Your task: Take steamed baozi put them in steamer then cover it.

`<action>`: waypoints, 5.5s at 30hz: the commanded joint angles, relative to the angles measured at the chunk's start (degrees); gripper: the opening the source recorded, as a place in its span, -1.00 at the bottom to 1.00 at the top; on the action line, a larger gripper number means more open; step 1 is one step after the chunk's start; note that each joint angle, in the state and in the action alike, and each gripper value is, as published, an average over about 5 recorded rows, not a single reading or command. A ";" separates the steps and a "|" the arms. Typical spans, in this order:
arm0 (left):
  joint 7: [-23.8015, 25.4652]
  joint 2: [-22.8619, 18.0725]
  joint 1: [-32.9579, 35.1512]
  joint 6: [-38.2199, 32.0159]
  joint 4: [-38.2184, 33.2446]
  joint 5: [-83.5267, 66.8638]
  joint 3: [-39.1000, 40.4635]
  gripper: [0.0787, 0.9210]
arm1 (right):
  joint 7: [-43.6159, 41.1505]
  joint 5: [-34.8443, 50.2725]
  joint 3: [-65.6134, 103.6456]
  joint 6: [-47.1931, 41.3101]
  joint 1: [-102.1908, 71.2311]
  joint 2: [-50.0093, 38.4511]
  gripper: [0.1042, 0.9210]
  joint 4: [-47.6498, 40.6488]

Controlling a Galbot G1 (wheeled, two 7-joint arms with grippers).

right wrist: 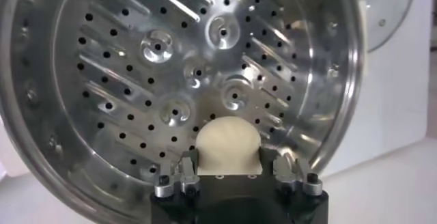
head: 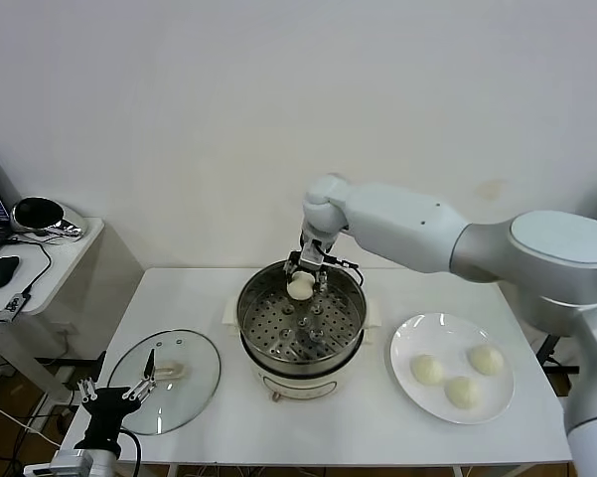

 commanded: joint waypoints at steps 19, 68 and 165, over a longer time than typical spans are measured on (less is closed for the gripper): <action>0.01 -0.22 0.46 0.33 -1.42 0.17 0.15 0.77 | -7.09 24.21 -8.02 -29.41 21.49 -21.29 0.76 28.31; 0.33 -0.33 0.69 -0.29 -1.40 1.96 0.51 0.77 | 2.79 12.44 22.60 -52.64 -31.17 -46.90 0.76 28.09; 0.18 0.58 -2.03 -0.96 0.79 0.00 -1.14 0.77 | 12.32 46.69 -3.23 -71.69 0.80 5.25 0.34 11.61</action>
